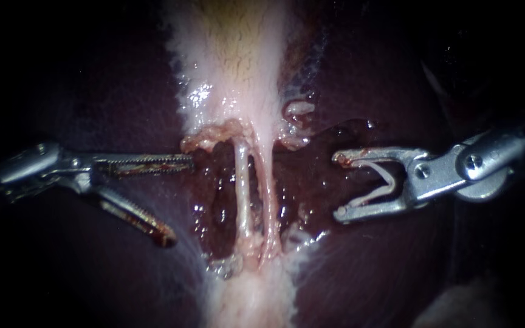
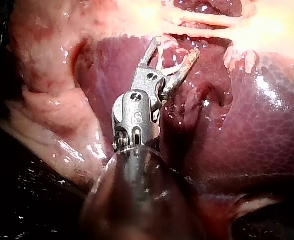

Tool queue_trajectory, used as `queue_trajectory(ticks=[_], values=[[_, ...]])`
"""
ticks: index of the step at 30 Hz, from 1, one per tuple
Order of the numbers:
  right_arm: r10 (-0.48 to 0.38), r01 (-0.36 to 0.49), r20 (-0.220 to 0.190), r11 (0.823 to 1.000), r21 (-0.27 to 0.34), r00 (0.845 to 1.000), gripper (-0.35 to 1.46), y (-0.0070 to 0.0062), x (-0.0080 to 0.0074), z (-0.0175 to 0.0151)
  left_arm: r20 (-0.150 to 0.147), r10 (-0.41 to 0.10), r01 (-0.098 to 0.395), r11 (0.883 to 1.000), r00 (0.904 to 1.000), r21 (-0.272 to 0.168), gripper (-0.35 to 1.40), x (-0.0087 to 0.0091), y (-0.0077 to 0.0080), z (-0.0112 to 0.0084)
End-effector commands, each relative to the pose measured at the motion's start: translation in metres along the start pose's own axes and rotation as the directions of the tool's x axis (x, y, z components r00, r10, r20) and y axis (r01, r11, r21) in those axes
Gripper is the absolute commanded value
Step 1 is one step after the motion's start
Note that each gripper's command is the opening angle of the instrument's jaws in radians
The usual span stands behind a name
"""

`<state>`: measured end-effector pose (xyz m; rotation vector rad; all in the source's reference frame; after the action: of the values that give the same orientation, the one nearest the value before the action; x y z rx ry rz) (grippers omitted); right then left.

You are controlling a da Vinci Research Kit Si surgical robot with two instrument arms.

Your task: Grabbing gallbladder

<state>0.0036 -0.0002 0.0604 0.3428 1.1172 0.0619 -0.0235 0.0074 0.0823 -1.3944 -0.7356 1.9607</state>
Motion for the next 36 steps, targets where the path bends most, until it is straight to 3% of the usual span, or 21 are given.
queue_trajectory(ticks=[1,10,18,26,29,36], values=[[0.0,0.0,0.0,1.0,0.0,1.0,0.49,0.0,0.0,0.0,0.0,0.0,0.0,1.0,1.0,-0.001,0.96,0.0,0.0,0.0],[0.0,0.0,0.0,1.0,0.0,1.0,0.49,0.0,0.0,0.0,-0.003,-0.013,0.013,1.0,0.9999,0.001,0.96,0.0012,0.0009,-0.0011],[0.0,0.0,0.0,1.0,0.0,1.0,0.49,0.0,0.0,0.0,-0.014,0.025,-0.025,0.999,0.9996,0.024,0.96,0.0047,0.0022,-0.0035],[0.0,0.0,0.0,1.0,0.0,1.0,0.49,0.0,0.0,0.0,-0.021,0.106,-0.105,0.992,0.9941,0.064,0.93,0.0077,0.0026,-0.0051],[0.0,0.0,0.0,1.0,0.0,1.0,0.49,0.0,0.0,-0.0001,-0.023,0.114,-0.112,0.991,0.9933,0.076,0.89,0.0082,0.0023,-0.0053],[0.0,0.0,0.0,1.0,0.0,1.0,0.49,0.0,0.0,-0.0001,-0.018,0.205,-0.201,0.972,0.9786,0.125,0.81,0.0095,0.0015,-0.0048]])
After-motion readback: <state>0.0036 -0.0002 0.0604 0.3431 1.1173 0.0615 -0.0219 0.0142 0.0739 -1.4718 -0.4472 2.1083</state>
